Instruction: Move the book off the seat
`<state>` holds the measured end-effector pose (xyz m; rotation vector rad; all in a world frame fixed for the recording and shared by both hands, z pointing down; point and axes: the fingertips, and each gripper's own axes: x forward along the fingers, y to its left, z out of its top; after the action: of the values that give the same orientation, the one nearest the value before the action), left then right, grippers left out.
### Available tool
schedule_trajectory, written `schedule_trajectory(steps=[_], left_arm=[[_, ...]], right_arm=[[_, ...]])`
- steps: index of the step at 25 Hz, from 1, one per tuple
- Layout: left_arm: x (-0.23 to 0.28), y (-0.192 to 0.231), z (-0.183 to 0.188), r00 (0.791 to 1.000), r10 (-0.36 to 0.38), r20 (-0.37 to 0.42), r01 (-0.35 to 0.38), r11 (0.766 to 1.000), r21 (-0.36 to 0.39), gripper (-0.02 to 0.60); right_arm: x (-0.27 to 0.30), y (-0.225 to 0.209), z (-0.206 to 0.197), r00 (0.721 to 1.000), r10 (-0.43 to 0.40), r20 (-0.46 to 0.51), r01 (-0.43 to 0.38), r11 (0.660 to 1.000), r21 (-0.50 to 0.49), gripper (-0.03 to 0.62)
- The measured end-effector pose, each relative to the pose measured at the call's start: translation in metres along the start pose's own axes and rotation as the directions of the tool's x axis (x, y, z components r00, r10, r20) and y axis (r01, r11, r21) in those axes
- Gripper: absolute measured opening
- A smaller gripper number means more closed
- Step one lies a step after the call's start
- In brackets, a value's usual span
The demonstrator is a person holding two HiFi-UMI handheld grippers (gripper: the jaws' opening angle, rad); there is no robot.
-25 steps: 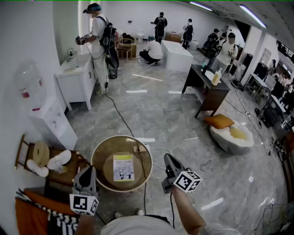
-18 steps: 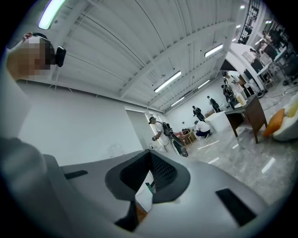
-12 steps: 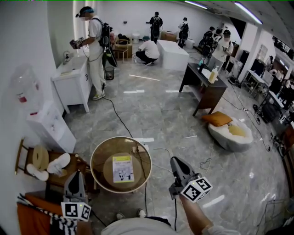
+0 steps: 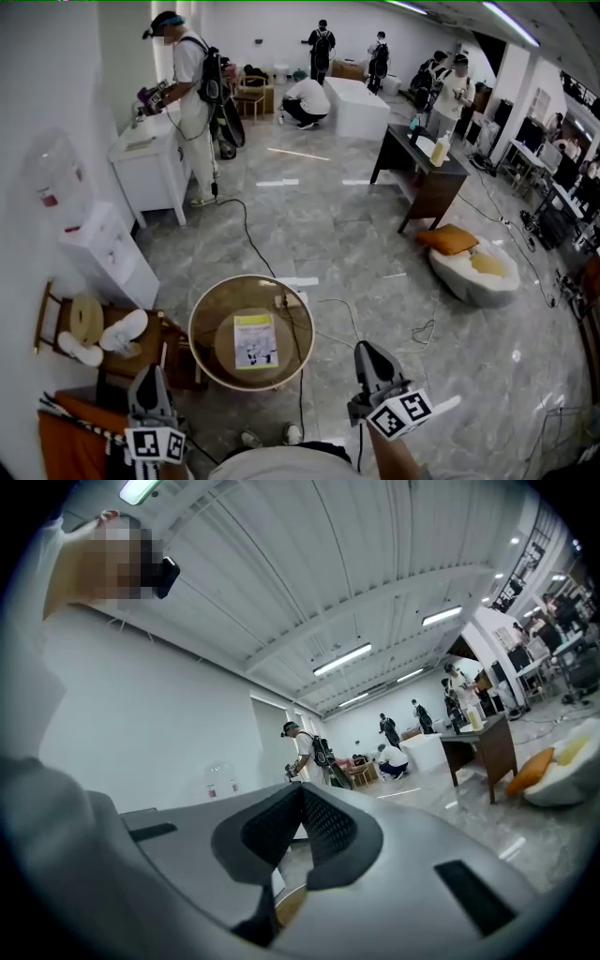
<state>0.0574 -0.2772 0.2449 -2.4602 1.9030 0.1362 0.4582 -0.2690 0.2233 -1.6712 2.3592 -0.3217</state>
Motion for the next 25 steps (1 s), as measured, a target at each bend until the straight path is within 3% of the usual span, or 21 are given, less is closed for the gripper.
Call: schedule_trajectory(steps=[5, 13, 25], left_arm=[[0.002, -0.001, -0.005, 1.000, 0.009, 0.003, -0.009, 1.000, -0.016, 0.015], [-0.003, 0.001, -0.005, 1.000, 0.019, 0.019, -0.018, 1.000, -0.021, 0.015], [-0.005, 0.010, -0.003, 1.000, 0.029, 0.009, -0.028, 0.999, -0.022, 0.017]], right_arm=[[0.018, 0.021, 0.005, 1.000, 0.023, 0.006, -0.022, 0.993, -0.114, 0.021], [0.028, 0.027, -0.003, 0.999, 0.044, -0.016, -0.046, 0.989, -0.144, 0.021], [0.036, -0.005, 0.016, 0.999, -0.045, 0.005, 0.045, 0.966, -0.254, 0.021]])
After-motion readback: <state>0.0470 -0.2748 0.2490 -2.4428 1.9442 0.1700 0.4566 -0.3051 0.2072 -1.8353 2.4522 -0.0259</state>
